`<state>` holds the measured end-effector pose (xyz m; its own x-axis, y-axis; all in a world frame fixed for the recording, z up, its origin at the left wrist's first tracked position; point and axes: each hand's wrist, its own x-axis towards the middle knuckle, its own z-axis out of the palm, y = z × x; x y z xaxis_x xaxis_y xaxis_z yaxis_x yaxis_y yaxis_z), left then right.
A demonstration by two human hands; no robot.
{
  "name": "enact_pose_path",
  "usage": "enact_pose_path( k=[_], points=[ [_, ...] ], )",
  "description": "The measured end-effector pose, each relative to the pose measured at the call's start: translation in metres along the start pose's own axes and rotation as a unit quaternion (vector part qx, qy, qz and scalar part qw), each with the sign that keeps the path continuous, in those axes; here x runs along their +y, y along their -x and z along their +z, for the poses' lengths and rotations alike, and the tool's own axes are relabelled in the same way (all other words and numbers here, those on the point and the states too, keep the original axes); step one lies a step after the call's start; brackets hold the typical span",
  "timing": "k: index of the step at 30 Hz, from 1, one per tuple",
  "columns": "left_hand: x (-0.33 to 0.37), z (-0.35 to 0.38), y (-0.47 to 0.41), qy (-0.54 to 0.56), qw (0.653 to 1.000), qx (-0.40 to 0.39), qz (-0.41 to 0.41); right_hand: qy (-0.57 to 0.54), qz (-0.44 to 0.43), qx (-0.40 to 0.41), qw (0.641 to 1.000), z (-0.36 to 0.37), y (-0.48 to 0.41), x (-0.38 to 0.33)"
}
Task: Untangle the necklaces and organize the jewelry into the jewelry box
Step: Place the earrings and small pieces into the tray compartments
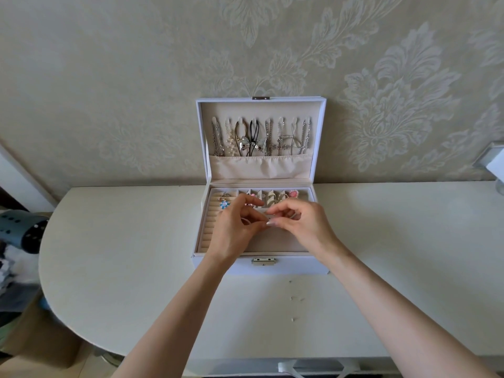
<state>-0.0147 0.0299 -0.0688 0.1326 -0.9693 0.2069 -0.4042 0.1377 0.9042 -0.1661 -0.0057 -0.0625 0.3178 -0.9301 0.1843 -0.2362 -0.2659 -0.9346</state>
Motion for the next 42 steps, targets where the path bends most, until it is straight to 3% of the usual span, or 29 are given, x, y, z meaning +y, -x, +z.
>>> enact_pose_path(
  k=[13,19,23,28,42],
  points=[
    [0.004,0.001,0.002,-0.004,1.000,0.013,0.002,-0.007,-0.002,-0.029,1.000,-0.004,0.001,-0.004],
    [0.003,0.001,0.003,-0.018,1.000,0.018,0.007,-0.007,0.011,-0.003,1.000,-0.002,0.001,-0.001],
    [0.001,0.012,0.020,-0.136,0.973,0.129,0.136,-0.007,0.045,0.081,0.996,-0.003,-0.005,0.007],
    [-0.022,0.017,0.058,-0.184,0.945,0.112,0.244,0.080,0.062,0.098,0.990,0.000,-0.012,0.017],
    [-0.020,0.009,0.073,-0.153,0.961,0.087,0.213,0.149,0.091,0.099,0.980,-0.003,-0.026,0.016]
  ],
)
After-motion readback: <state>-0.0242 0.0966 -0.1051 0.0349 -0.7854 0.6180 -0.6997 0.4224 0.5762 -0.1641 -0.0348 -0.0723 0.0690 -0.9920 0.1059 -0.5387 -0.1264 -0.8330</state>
